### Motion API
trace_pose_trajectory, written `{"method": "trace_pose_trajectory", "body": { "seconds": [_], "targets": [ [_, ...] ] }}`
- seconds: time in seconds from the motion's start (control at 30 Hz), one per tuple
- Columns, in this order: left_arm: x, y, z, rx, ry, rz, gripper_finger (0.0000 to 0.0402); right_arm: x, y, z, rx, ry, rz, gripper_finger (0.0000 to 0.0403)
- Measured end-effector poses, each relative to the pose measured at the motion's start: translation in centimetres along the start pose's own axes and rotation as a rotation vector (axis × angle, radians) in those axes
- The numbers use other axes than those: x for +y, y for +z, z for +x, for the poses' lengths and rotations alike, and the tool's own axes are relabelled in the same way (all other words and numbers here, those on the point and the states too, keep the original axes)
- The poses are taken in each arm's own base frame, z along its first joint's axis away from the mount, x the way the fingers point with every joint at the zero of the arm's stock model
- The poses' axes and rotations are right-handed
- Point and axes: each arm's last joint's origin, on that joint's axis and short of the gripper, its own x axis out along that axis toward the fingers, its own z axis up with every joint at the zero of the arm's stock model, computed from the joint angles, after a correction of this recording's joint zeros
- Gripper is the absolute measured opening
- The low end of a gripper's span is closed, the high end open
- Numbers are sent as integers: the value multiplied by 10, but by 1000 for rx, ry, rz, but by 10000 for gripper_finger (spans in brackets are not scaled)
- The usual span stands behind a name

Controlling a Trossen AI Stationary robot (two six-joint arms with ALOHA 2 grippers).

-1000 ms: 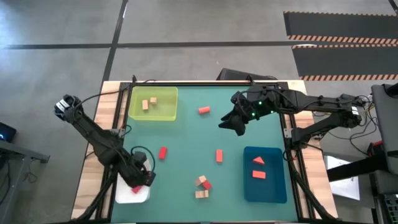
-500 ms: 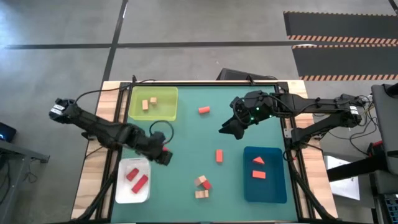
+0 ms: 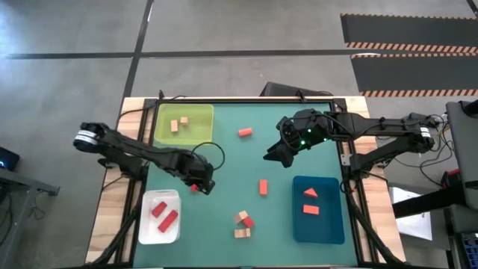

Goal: Sort & place blocks by color
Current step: Put the red block into the white bin

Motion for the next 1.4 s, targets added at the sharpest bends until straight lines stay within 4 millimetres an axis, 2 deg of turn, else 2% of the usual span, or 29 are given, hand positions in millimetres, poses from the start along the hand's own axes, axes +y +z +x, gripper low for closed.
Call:
{"method": "trace_pose_trajectory", "body": {
  "seconds": [0.17, 0.4, 0.53, 0.67, 0.8, 0.97, 1.4],
  "targets": [
    [0, 0, 23, 26, 91, -1, 166, 0, 0, 0, 0, -1, -1, 228],
    [2, 1, 38, 32, 168, -3, 166, 0, 0, 0, 3, -4, -1, 228],
    [2, 1, 38, 28, 169, -10, 166, -1, -1, 0, 7, -7, -1, 228],
    [-2, 2, 28, 18, 125, -23, 166, -1, -1, 1, 8, -8, 0, 228],
    [6, 0, 22, 21, 170, -49, 166, -1, -1, 1, 9, -9, 0, 228],
    [12, -2, 25, 12, 198, -63, 166, -1, -1, 1, 10, -10, 1, 228],
    [9, 1, 30, -44, 189, -64, 166, -1, -1, 1, 11, -11, 7, 228]
  ]
}}
